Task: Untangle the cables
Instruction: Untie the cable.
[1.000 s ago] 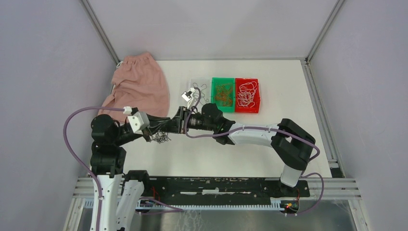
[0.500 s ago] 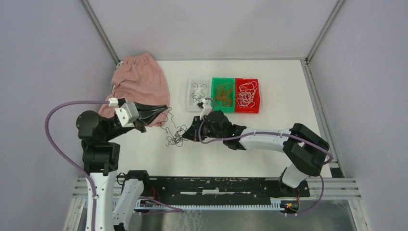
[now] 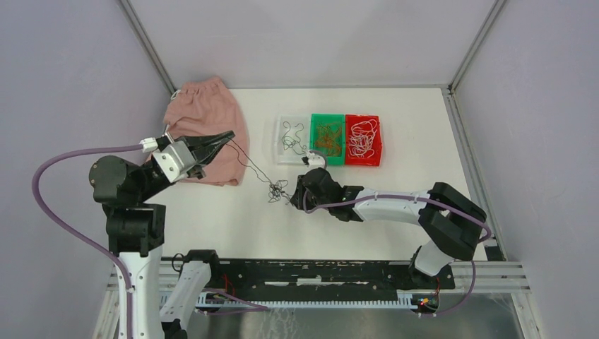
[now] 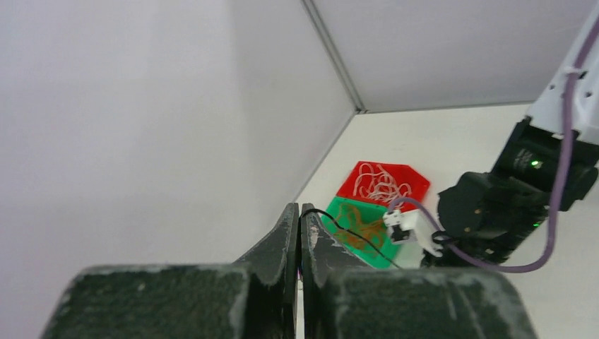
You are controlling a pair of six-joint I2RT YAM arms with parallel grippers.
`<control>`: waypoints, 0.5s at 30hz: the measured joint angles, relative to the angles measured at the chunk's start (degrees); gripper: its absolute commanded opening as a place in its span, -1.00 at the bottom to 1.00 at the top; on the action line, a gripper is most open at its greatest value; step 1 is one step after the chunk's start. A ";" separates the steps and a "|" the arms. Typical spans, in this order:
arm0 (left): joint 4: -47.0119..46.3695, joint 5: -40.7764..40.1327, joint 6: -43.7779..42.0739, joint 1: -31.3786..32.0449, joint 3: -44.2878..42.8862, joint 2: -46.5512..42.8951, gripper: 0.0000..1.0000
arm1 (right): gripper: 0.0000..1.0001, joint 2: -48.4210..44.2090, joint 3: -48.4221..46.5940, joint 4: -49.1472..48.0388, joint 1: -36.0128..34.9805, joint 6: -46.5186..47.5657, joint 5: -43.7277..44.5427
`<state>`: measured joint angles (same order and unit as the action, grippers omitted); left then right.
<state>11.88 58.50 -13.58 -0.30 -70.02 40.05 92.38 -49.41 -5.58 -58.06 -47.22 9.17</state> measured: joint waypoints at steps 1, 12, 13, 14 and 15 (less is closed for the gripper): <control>0.02 -0.92 -1.03 0.00 -0.70 0.31 -0.93 | -0.27 -0.07 0.00 0.57 0.02 -0.22 0.63; -1.01 -4.85 -9.51 0.00 0.50 -2.89 -0.88 | 0.48 -13.07 1.25 5.29 0.00 6.25 -0.28; -0.81 -4.39 -10.25 0.00 0.92 -3.26 -0.88 | 0.51 -14.49 0.96 5.38 0.00 7.19 -1.75; -0.39 -4.04 -10.88 0.00 1.07 -3.39 -0.88 | 0.52 -15.93 0.59 5.51 0.00 8.15 -3.32; -0.04 -3.87 -11.23 0.00 1.11 -3.41 -0.88 | 0.53 -17.14 0.20 5.73 0.04 8.94 -4.74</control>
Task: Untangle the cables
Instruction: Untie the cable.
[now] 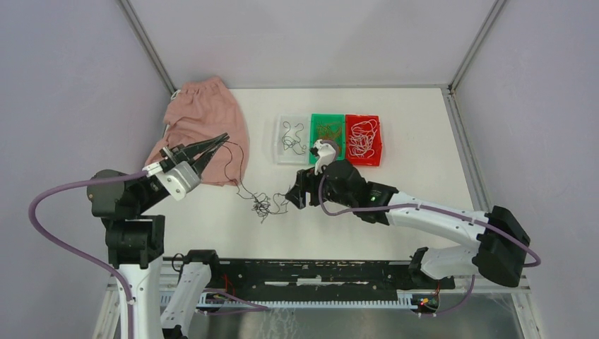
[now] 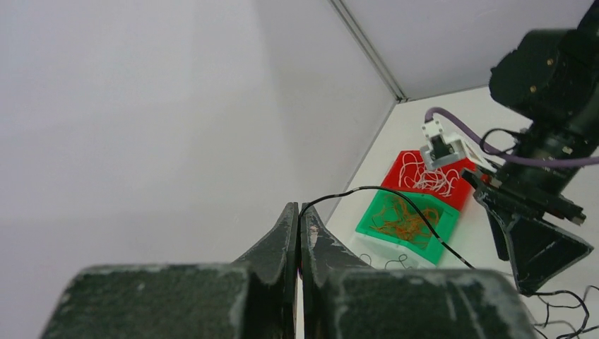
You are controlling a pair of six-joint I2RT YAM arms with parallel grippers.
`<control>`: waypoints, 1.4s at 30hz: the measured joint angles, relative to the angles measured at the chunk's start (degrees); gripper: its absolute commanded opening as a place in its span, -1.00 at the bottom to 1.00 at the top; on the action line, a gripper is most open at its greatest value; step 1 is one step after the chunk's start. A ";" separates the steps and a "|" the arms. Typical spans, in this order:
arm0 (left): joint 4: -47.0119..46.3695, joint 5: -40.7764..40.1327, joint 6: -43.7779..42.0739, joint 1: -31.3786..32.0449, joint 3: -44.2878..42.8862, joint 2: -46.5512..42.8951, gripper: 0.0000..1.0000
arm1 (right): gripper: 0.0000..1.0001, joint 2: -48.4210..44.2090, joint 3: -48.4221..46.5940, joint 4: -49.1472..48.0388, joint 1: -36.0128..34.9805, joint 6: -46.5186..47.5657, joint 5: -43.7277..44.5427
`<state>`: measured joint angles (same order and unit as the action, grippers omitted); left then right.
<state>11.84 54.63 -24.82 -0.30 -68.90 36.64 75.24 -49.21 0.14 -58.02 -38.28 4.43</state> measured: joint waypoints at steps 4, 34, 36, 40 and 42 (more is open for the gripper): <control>1.40 1.57 -0.85 0.00 0.74 -0.13 -0.88 | 0.54 -3.08 -3.63 3.23 0.39 3.28 -6.03; 2.45 7.52 0.74 0.00 1.42 -0.96 -0.84 | 0.56 8.68 -28.30 3.48 0.46 11.26 -34.49; 2.45 7.52 0.74 0.00 1.42 -0.96 -0.84 | 0.57 8.68 -26.69 1.40 0.11 10.01 -36.17; 2.45 7.56 0.74 0.00 1.42 -0.92 -0.83 | 0.64 8.83 -25.94 -0.17 -1.86 8.94 -37.00; 2.45 7.61 0.74 0.00 1.42 -0.92 -0.83 | 0.67 9.18 -26.10 -1.16 -3.08 8.90 -36.96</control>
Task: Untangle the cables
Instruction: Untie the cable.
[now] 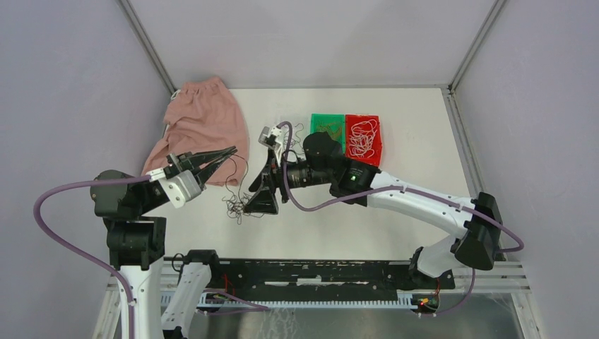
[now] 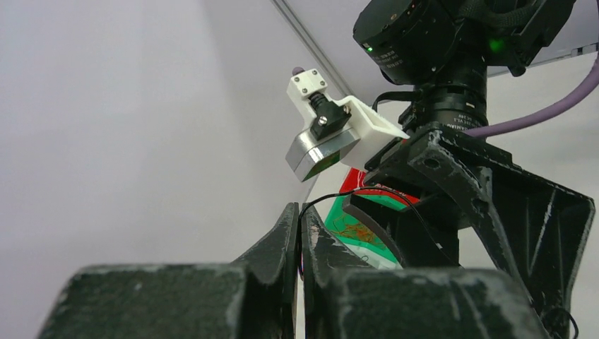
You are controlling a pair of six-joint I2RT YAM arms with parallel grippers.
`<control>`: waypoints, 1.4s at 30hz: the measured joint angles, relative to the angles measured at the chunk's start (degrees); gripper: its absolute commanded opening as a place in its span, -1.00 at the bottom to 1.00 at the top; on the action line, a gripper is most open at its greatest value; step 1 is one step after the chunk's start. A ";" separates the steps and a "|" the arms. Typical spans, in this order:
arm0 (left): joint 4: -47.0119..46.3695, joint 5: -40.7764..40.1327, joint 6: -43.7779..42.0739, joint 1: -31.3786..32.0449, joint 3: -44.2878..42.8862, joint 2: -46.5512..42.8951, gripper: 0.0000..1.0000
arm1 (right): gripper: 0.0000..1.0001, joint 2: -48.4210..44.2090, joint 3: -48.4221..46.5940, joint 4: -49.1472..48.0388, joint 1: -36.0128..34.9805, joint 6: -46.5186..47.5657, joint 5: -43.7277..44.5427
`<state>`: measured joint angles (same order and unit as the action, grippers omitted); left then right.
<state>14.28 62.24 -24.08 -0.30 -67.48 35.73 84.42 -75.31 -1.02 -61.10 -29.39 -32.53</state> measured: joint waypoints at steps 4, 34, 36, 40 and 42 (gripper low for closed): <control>0.00 0.42 0.02 0.00 0.00 0.00 -0.82 | 0.68 3.15 -2.56 0.04 -2.27 1.01 1.40; -13.60 3.02 23.37 0.00 -9.11 2.14 -0.80 | 0.19 18.29 5.49 -7.69 -5.38 -0.52 19.91; -14.10 3.10 24.57 0.00 -10.71 2.49 -0.80 | 0.18 19.39 6.43 -9.09 -5.16 -1.46 21.07; -14.53 3.52 25.86 0.00 -14.67 4.02 -0.80 | 0.16 20.87 8.24 -11.43 -4.57 -2.71 22.84; -14.95 3.52 25.99 0.00 -17.38 5.27 -0.80 | 0.16 21.62 9.57 -12.52 -4.02 -3.52 23.65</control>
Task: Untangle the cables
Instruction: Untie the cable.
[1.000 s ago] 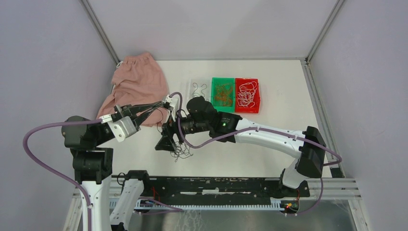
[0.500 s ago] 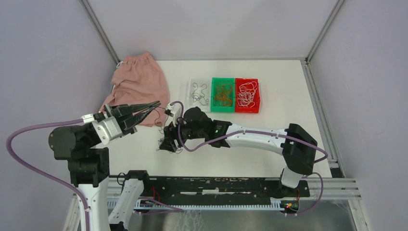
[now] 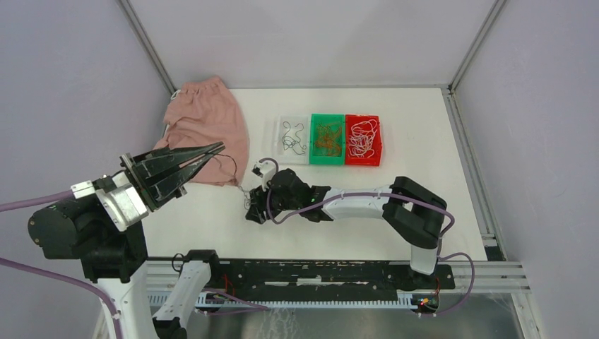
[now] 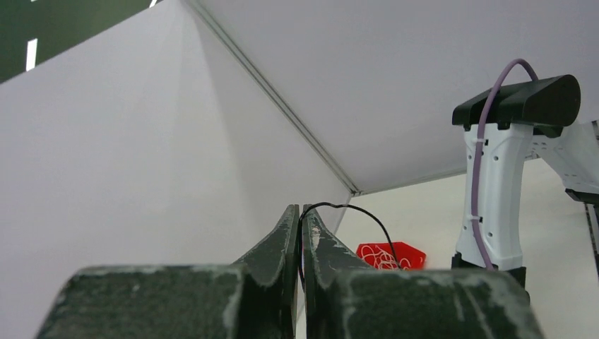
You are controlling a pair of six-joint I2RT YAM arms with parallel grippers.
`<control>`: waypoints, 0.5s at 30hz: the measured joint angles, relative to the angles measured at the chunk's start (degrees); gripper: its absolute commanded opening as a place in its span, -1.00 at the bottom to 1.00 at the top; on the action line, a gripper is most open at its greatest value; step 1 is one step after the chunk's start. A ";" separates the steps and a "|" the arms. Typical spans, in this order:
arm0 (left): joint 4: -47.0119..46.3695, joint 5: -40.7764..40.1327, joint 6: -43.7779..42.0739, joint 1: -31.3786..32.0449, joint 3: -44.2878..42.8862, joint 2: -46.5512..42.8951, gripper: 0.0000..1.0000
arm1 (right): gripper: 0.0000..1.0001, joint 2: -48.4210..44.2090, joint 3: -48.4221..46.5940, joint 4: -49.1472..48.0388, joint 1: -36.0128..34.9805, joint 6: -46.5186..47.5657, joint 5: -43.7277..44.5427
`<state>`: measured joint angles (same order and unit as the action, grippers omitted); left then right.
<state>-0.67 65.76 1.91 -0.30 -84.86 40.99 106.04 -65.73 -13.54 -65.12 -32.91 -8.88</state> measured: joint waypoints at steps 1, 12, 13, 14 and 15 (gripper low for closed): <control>-0.22 0.00 0.00 0.00 -1.14 0.55 -0.81 | 0.17 0.44 0.74 -0.55 0.37 -0.50 0.26; -1.88 -2.67 -3.34 -0.02 -19.91 9.70 -0.83 | 0.26 3.56 6.82 -4.04 3.76 -4.92 2.43; -2.10 -3.15 -4.42 -0.02 -22.12 10.62 -0.83 | 0.26 3.58 7.15 -4.04 3.93 -5.03 2.58; -2.25 -3.56 -5.07 -0.02 -23.50 11.21 -0.83 | 0.26 3.58 7.28 -4.04 4.09 -5.22 2.64; -2.45 -4.13 -5.97 -0.02 -25.44 12.02 -0.82 | 0.26 3.65 7.34 -4.07 4.20 -5.35 2.75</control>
<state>-3.11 61.63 -4.05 -0.32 -110.30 53.01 109.69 -58.39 -17.61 -60.93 -38.26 -6.13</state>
